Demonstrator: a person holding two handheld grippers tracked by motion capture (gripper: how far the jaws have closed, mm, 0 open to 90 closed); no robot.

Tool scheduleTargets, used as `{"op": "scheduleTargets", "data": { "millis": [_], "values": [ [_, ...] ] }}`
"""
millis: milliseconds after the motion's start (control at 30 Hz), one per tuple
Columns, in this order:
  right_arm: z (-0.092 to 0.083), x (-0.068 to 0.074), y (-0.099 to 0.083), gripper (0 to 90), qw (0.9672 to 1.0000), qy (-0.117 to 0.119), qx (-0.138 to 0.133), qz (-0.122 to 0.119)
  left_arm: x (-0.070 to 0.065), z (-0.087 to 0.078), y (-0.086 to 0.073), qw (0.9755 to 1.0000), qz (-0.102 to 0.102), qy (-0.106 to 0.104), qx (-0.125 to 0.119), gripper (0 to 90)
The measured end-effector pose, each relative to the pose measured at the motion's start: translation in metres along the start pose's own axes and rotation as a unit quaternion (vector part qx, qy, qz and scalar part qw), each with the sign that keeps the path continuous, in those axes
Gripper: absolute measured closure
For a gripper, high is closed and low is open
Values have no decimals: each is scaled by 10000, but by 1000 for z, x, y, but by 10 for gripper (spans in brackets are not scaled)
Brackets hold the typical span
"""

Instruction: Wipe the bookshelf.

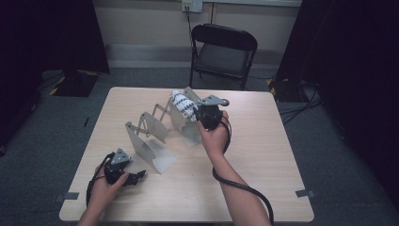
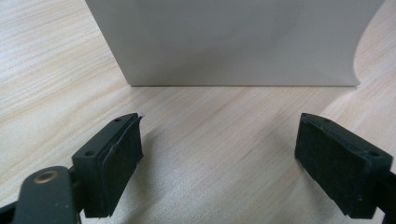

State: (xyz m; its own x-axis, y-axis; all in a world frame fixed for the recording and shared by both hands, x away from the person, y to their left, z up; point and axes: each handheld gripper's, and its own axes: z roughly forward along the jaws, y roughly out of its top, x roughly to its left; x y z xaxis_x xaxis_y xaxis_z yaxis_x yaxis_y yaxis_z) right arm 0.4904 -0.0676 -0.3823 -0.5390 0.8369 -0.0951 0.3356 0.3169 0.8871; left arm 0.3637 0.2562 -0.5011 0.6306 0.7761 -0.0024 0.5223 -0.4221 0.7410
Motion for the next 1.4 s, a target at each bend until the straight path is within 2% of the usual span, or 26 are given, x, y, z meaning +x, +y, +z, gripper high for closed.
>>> {"op": "scheduleTargets", "data": {
  "millis": [67, 167, 267, 500, 667, 733, 833, 933, 1067, 1133, 1200, 1300, 1400],
  "values": [
    [4, 1, 0, 819, 10000, 5, 51, 7, 0, 0, 0, 10000, -1, -1, 1, 146],
    [11, 3, -6, 819, 9996, -19, 247, -106, 0, 0, 0, 10000, 3, -3, 2, 146],
    [17, 7, -18, 819, 9989, 59, 422, -198, 0, 0, 0, 10000, 1, -11, 7, 145],
    [32, 14, -51, 818, 9959, 280, 827, -238, 0, 0, 0, 10000, -9, -10, -4, 145],
    [41, 15, -71, 799, 9922, 404, 1165, -158, 0, 0, 0, 10000, -2, -18, 10, 145],
    [43, 14, -78, 738, 9898, 521, 1325, -3, 0, 0, 0, 10000, -4, -17, 7, 145],
    [41, 13, -80, 528, 9927, 472, 1091, 199, 0, 0, 0, 10000, -4, -18, 8, 145],
    [43, 14, -76, 482, 9932, 468, 1047, 214, 0, 0, 0, 10000, -4, -17, 5, 145],
    [53, 17, -82, 513, 9906, 392, 1304, 140, 0, 0, 0, 10000, -5, -11, -2, 146],
    [56, 17, -88, 600, 9890, 335, 1424, 192, 0, 0, 0, 10000, -2, -11, 0, 145],
    [55, 16, -91, 746, 9891, 399, 1399, 216, 0, 0, 0, 10000, 5, -15, 2, 146],
    [51, 12, -88, 789, 9872, 384, 1526, 257, 0, 0, 0, 10000, 4, -16, 2, 146],
    [41, 8, -81, 799, 9901, 286, 1335, 337, 0, 0, 0, 10000, 4, -16, 2, 146]
  ]
}}
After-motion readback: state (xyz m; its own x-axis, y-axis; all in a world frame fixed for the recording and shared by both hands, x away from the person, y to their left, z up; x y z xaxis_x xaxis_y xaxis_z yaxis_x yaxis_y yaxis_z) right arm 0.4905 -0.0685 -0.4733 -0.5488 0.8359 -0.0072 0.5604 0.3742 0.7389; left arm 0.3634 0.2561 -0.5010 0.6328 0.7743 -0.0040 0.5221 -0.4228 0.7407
